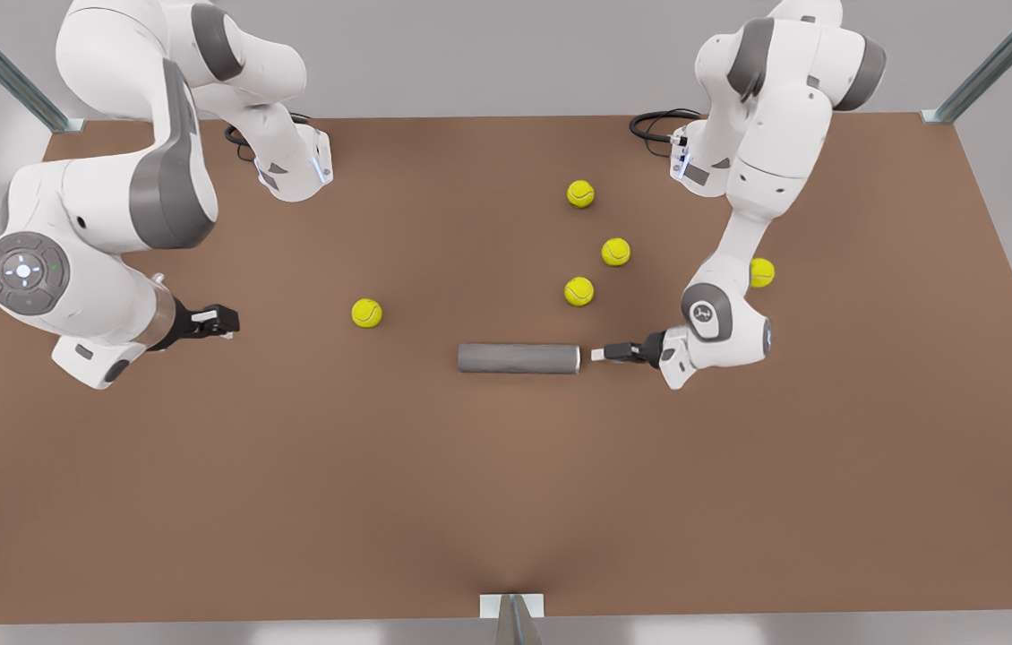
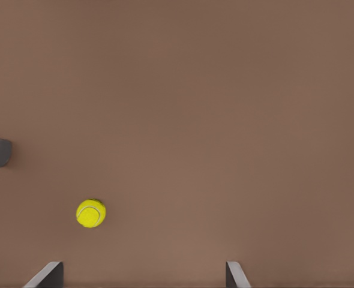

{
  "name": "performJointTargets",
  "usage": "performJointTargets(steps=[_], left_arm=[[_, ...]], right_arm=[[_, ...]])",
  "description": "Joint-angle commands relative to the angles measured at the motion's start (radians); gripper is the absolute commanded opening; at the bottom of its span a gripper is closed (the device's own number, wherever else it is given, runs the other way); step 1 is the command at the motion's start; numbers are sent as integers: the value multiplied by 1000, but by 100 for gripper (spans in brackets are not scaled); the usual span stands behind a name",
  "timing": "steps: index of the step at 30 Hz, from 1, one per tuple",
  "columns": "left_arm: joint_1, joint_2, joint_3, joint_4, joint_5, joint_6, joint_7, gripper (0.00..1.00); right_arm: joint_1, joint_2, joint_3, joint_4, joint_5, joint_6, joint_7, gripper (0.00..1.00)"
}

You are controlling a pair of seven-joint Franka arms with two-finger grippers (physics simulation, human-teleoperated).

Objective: Put the tennis tube upright

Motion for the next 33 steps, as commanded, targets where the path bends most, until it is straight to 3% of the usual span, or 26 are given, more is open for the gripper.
performJointTargets(steps=[1, 33], left_arm=[[0, -1, -8, 9, -17, 24, 287, 100], [-1, 106, -153, 121, -76, 16, 190, 100]], right_arm=[[1, -2, 0, 0, 2, -7, 105, 100], [-8, 0, 0, -1, 3, -8, 106, 100]])
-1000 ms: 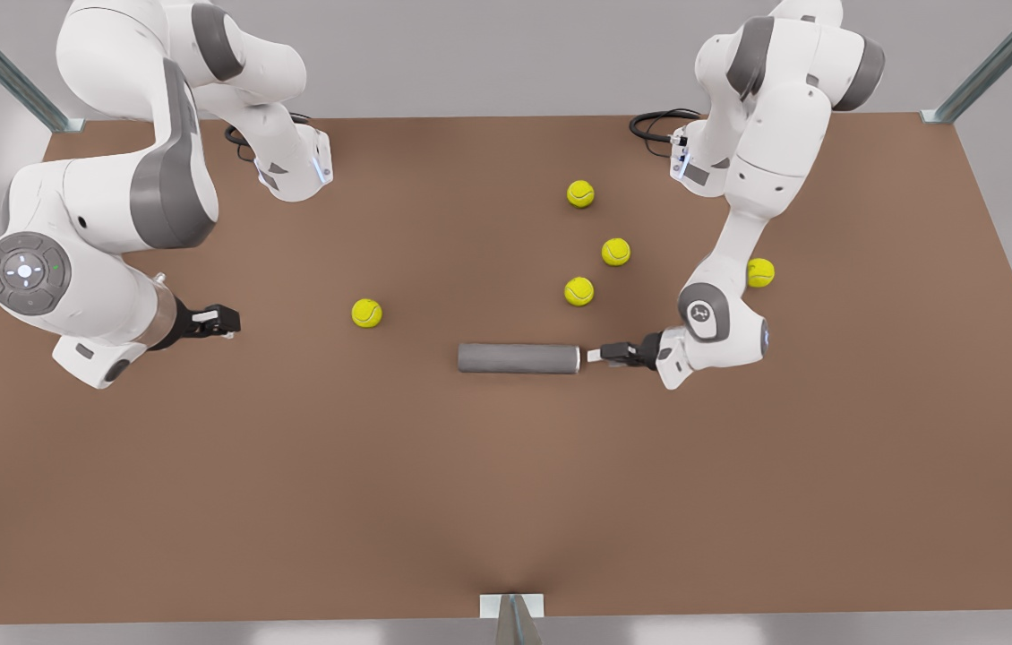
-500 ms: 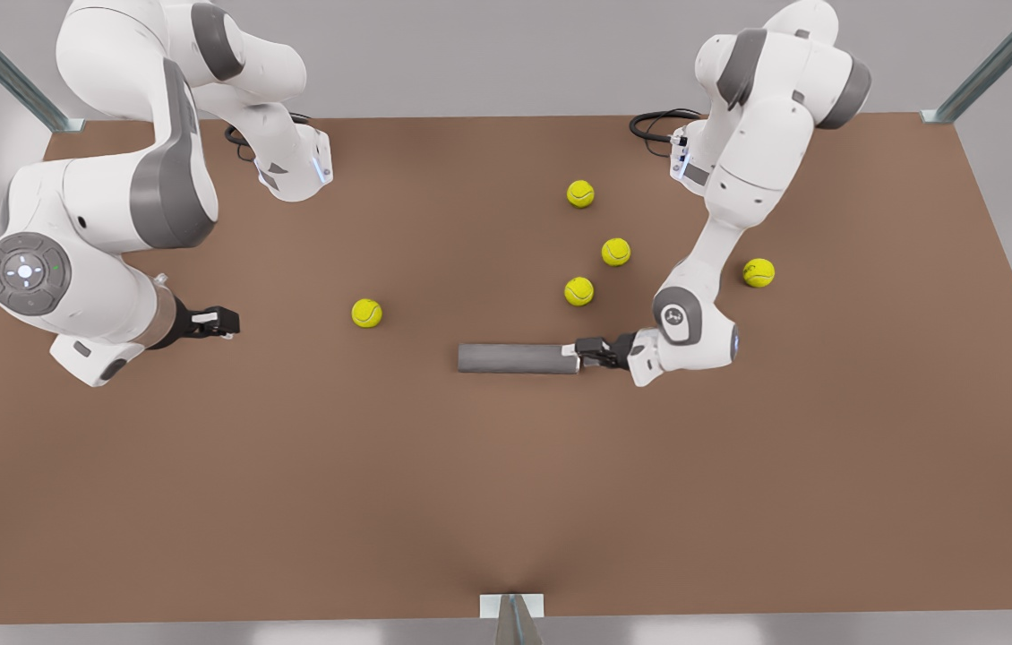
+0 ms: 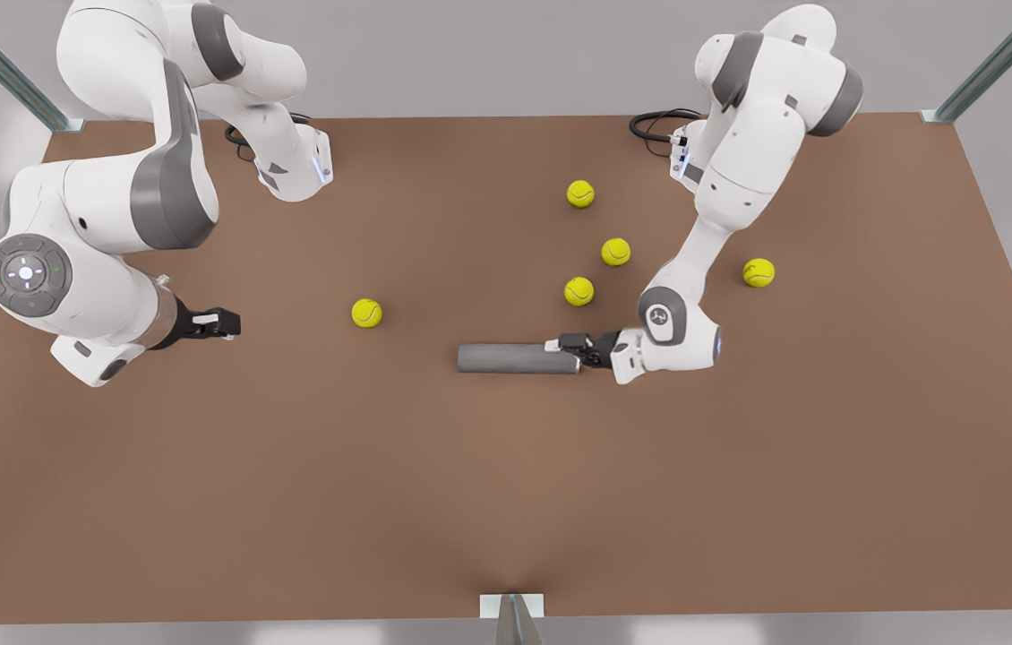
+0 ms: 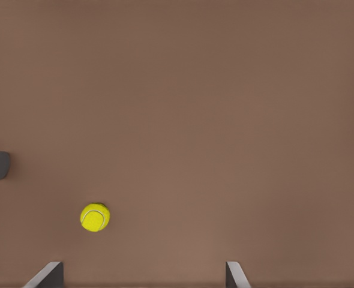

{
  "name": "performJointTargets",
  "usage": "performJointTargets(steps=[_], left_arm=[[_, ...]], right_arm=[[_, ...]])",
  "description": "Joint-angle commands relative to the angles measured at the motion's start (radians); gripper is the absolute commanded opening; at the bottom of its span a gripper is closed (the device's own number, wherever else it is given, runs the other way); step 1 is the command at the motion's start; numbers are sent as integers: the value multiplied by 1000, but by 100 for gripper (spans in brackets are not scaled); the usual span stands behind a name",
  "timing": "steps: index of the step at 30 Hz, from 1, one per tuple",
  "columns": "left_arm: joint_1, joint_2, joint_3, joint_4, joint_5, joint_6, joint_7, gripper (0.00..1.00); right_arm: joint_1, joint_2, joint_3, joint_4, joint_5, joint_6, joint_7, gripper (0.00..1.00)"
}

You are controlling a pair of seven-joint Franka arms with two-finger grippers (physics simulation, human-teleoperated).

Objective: Put the tennis tube upright

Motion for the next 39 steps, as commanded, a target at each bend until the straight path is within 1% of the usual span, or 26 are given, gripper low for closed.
performJointTargets(steps=[1, 6, 7, 8, 9, 12, 14, 16, 17, 20, 22, 30, 37, 39], left_arm=[[2, 6, -6, 6, 1, -2, 10, 100], [2, 8, -6, 6, 1, -14, 10, 100], [3, 8, -6, 6, 1, -14, 10, 91], [3, 8, -6, 6, 3, -15, 7, 79], [3, 8, -4, 6, 3, -31, 7, 70], [5, 8, -3, 8, 4, -48, 6, 68], [9, 8, -3, 9, 6, -52, 4, 63], [9, 8, -3, 9, 6, -58, 3, 53], [9, 8, -3, 11, 8, -58, -11, 50], [9, 8, -3, 11, 8, -58, -16, 47], [9, 8, -3, 11, 9, -60, -29, 43], [9, -8, 0, 26, 57, -103, -89, 39], [9, -41, -1, 52, 107, -112, -197, 31], [9, -44, 0, 77, 167, -143, -275, 28]], right_arm=[[-13, 0, -1, 0, 6, 3, 13, 100], [-14, 6, -1, -1, 6, 9, 12, 100], [-23, 6, -1, -1, 6, 9, 10, 100], [-22, 6, -1, -1, 11, 9, 10, 100], [-11, 12, -1, -3, 13, 10, 13, 100], [-11, 20, -1, -3, 13, 19, 12, 100], [-14, 21, -1, -6, 13, 19, 12, 100], [-14, 21, -1, -7, 13, 19, 10, 100], [-10, 21, -1, -7, 11, 19, 10, 100], [-10, 20, -1, -7, 13, 18, 10, 100], [-10, 18, -1, -7, 13, 18, 10, 100], [-13, 17, -1, -6, 10, 16, 9, 100], [-8, 12, -1, -6, 10, 16, 9, 100], [-10, 12, -1, -6, 10, 16, 9, 100]])
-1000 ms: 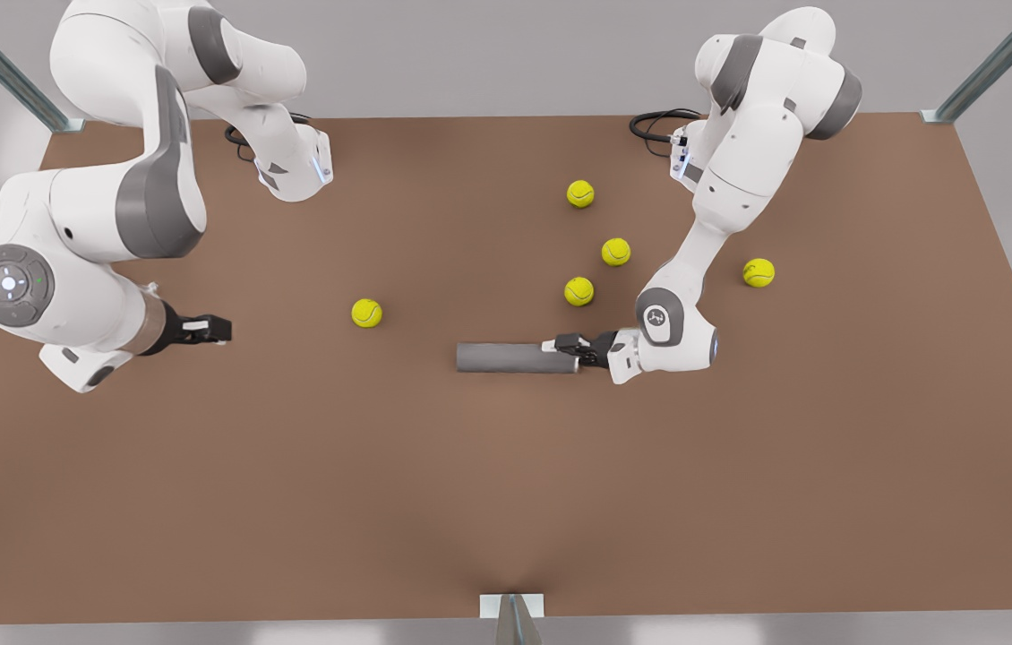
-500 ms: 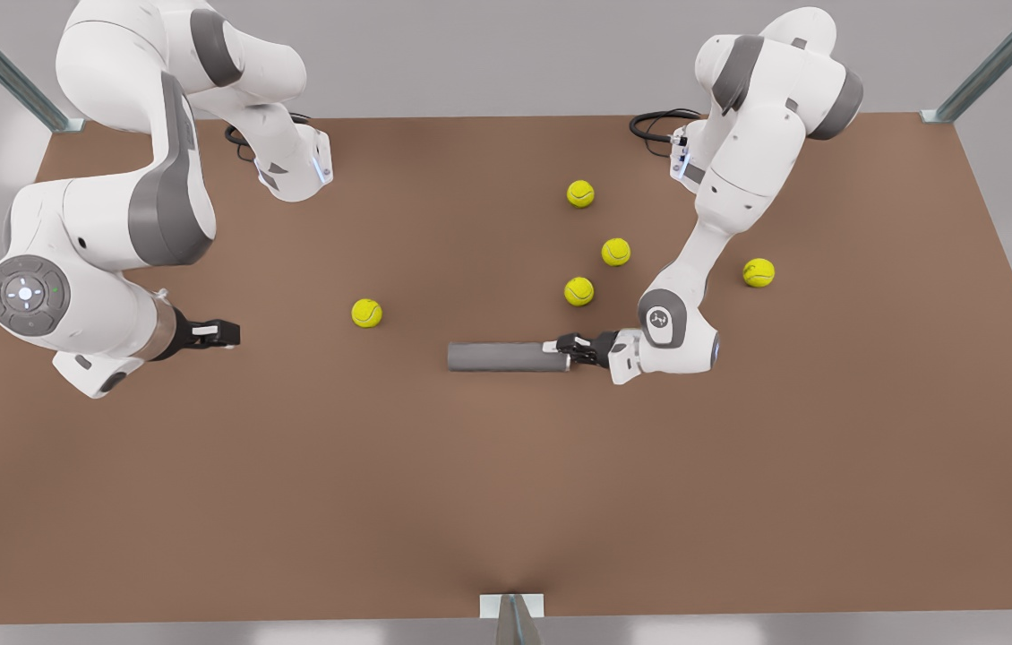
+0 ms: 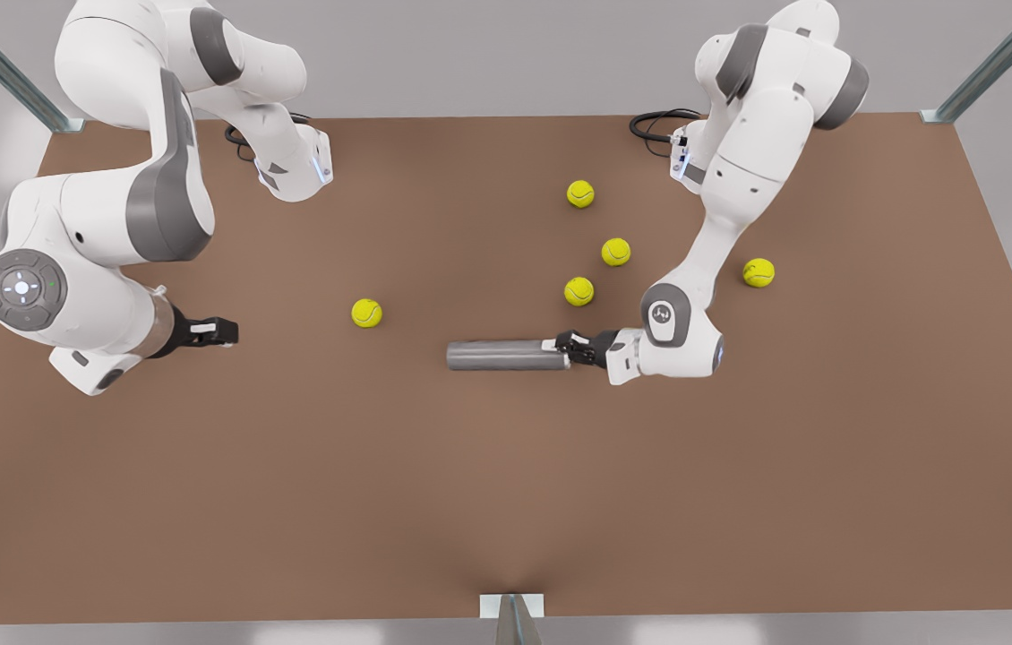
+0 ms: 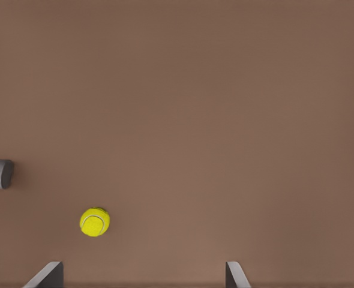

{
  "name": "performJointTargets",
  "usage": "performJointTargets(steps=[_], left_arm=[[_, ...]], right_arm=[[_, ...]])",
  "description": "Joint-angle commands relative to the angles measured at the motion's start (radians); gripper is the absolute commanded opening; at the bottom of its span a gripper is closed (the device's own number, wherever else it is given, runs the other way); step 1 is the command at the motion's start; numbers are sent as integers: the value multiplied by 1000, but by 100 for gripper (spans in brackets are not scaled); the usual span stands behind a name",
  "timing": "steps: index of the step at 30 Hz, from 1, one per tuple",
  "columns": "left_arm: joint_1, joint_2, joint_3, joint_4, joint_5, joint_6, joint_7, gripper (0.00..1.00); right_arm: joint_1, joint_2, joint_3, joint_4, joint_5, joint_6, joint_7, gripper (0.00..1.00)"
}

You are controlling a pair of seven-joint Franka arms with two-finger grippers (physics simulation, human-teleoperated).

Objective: Put the tennis tube upright

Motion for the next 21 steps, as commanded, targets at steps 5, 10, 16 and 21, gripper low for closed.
performJointTargets(steps=[5, 10, 16, 21], left_arm=[[5, -22, 0, 71, 125, -100, -347, 21], [3, -58, 0, 93, 227, -122, -511, 21], [5, -194, 25, 88, 527, -123, -684, 21], [26, -274, 56, 85, 744, -157, -807, 21]], right_arm=[[6, -6, 1, 8, -1, -7, 8, 100], [-2, -6, 0, 13, -4, -10, 7, 100], [-5, -9, -5, 16, -4, -10, 7, 100], [-5, -14, -5, 16, -4, -10, 7, 100]])
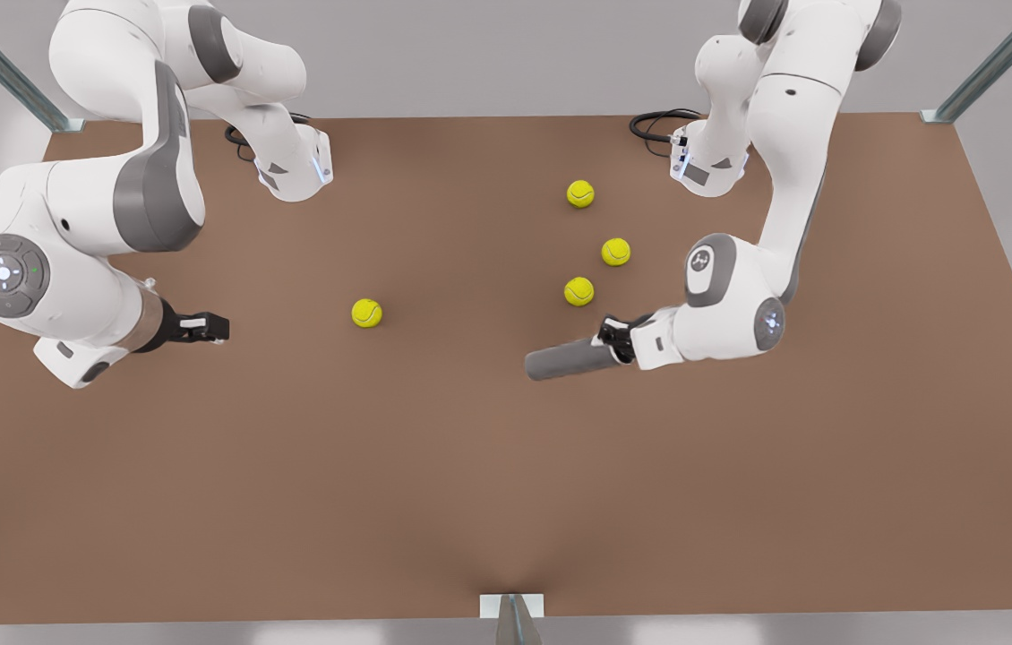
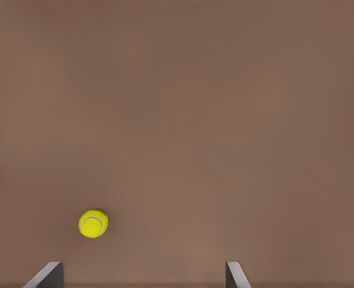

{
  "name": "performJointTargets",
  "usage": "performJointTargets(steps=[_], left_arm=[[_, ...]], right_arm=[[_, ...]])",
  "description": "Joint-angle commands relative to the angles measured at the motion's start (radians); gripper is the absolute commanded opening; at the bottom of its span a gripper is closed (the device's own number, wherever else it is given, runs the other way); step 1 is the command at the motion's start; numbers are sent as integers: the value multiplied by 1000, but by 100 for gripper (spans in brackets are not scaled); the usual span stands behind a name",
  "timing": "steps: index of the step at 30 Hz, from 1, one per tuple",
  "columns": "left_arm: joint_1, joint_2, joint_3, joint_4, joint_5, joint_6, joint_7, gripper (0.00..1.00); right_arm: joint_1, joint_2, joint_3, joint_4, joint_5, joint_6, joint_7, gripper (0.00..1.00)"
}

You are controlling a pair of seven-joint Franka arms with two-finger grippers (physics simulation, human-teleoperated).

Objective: Put the tennis tube upright

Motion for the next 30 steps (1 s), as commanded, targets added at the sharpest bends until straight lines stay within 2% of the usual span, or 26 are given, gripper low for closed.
performJointTargets(steps=[1, 7, 13, 24, 25, 26, 27, 28, 30], left_arm=[[2, -25, 4, -1, 175, -31, -411, 21], [4, -87, 36, 7, 451, -31, -498, 21], [2, -91, 79, 12, 586, -17, -627, 21], [30, -25, 80, 12, 606, 43, -629, 21], [30, -25, 79, 12, 606, 41, -627, 35], [30, -25, 79, 12, 606, 41, -629, 59], [30, -25, 79, 12, 608, 41, -630, 92], [32, -25, 79, 12, 606, 41, -630, 100], [32, -27, 79, 12, 606, 41, -630, 100]], right_arm=[[0, -2, 0, 0, 0, -1, 2, 100], [0, -2, 0, 0, -1, -1, 2, 100], [0, -2, 0, 0, -1, -1, 2, 100], [2, 0, -6, 7, 0, 10, 5, 100], [3, 1, -6, 7, 0, 13, 7, 100], [2, 1, -6, 7, -1, 13, 7, 100], [3, 1, -8, 7, -1, 13, 8, 100], [2, 0, -8, 7, -1, 11, 9, 100], [-2, 0, -8, 7, -1, 13, 7, 100]])
